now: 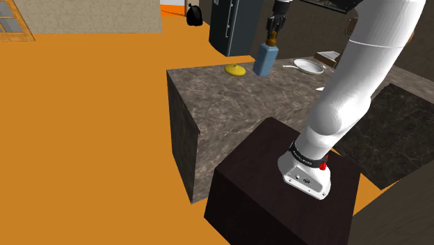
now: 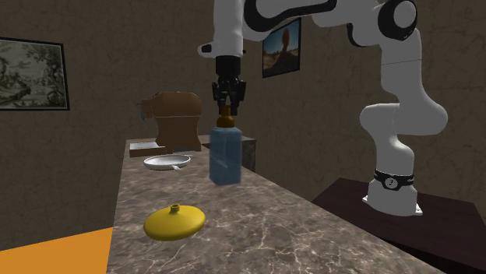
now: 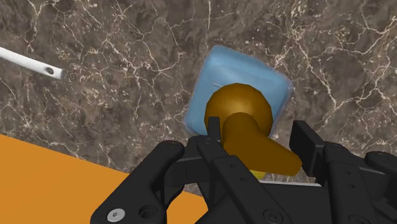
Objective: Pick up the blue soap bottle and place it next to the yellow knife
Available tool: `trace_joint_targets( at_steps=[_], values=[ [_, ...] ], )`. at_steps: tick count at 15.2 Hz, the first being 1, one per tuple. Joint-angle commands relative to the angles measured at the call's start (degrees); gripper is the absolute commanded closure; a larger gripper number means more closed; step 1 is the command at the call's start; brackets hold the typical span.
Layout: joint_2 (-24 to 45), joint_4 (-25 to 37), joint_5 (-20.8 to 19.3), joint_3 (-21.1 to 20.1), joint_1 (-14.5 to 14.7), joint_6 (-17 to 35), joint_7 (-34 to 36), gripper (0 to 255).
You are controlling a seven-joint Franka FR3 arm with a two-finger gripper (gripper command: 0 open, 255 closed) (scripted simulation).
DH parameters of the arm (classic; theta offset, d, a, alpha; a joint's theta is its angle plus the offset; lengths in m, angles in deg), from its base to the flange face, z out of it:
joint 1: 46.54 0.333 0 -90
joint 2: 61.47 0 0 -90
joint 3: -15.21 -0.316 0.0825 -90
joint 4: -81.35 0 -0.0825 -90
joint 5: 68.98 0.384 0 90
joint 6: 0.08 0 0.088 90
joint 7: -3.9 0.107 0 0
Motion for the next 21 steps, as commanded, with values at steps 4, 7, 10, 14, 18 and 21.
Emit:
trace_joint_targets(
  at_steps=[4,7,10,14,18,21],
  values=[
    [1.1,0.7,1.1,2.5,-4.1,0.2,-6.8,255],
    [2.6,2.3,2.2,3.9,-6.9,-0.1,-11.1,255],
    [4.6,4.5,3.7,5.1,-10.0,-0.7,-15.5,255],
    [8.3,8.7,6.2,6.5,-14.8,-2.0,-21.3,255],
    [12.9,14.4,9.2,7.2,-20.3,-3.9,-27.0,255],
    [17.0,19.9,11.6,7.3,-25.1,-5.9,-30.9,255]
  ],
)
